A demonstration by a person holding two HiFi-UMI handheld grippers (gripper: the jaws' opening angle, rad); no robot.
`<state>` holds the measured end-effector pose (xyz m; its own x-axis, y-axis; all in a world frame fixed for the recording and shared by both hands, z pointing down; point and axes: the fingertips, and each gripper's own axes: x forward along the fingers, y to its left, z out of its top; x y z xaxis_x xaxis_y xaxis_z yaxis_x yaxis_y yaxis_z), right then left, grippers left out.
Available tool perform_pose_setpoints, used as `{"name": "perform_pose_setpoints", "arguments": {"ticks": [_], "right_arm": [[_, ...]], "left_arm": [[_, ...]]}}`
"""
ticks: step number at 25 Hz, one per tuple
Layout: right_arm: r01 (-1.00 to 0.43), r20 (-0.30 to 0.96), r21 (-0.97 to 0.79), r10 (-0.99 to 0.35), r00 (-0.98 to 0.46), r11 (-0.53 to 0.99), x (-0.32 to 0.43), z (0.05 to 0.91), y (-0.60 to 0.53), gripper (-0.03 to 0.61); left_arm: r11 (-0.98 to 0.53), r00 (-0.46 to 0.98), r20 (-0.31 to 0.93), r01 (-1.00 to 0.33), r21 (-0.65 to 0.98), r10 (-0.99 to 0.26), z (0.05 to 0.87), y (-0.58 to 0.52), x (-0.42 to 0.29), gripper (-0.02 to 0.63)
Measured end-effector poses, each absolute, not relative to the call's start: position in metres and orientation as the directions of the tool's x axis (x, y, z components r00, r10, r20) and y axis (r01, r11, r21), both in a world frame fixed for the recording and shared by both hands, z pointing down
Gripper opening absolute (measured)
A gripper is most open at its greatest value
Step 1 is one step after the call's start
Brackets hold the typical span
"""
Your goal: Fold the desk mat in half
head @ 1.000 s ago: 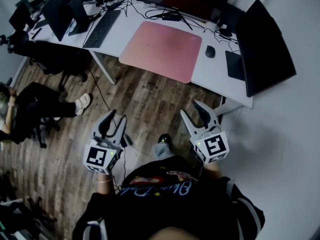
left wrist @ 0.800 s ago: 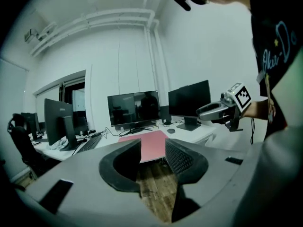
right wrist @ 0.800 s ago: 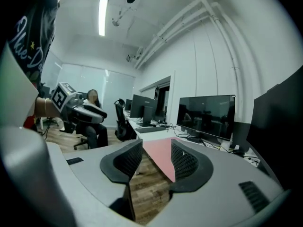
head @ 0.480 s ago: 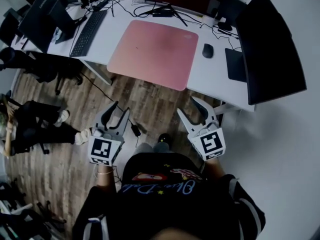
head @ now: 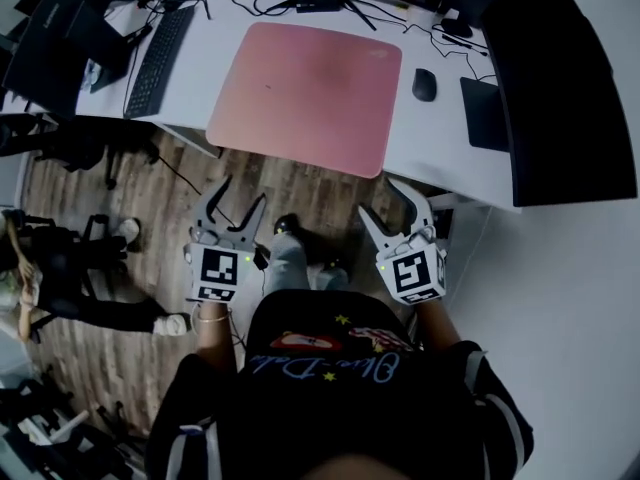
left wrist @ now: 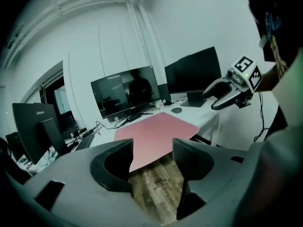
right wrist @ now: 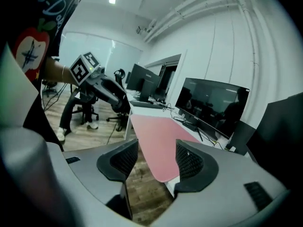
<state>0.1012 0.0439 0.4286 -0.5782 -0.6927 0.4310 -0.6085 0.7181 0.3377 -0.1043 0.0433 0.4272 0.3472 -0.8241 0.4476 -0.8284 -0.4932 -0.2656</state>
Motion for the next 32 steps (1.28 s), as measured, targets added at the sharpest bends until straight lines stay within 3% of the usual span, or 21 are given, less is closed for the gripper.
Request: {"name": "perform_pose_setpoints", "arguments": {"ticks": [9,14,22,28,29,31,32], "right_arm": [[-0.557,0.554,0.430,-0.694,-0.459,0.711,0.074,0.481,0.001,0.236],[-0.541,0.608,0.458,-0.692,-0.388,0.706,0.065,0.516,-0.018,0.259],[-0.538,0.676,0.480,-0.683,-0.277,0.693,0.065,0.561,-0.037,0.286],[-0.544,0.711,0.500,-0.678,-0.188,0.674,0.070,0.583,-0.040,0.297],[-0.544,0.713,0.502,-0.678,-0.180,0.673,0.071,0.585,-0.040,0.299],[-0.547,0.715,0.505,-0.678,-0.168,0.668,0.073,0.588,-0.041,0.299],[-0.546,0.718,0.506,-0.677,-0.161,0.668,0.075,0.590,-0.040,0.299]], "left_arm": [[-0.560,0.263,0.589,-0.725,-0.402,-0.764,0.506,-0.022,-0.142,0.287],[-0.597,0.142,0.642,-0.557,-0.577,-0.753,0.550,-0.054,-0.162,0.311],[-0.641,0.087,0.667,-0.390,-0.661,-0.740,0.590,-0.088,-0.167,0.318],[-0.644,0.144,0.640,-0.344,-0.683,-0.755,0.587,-0.093,-0.164,0.311],[-0.641,0.156,0.631,-0.337,-0.689,-0.760,0.585,-0.091,-0.164,0.266],[-0.625,0.178,0.604,-0.332,-0.707,-0.777,0.578,-0.089,-0.162,0.100],[-0.615,0.184,0.590,-0.332,-0.715,-0.786,0.575,-0.089,-0.161,0.048]]}}
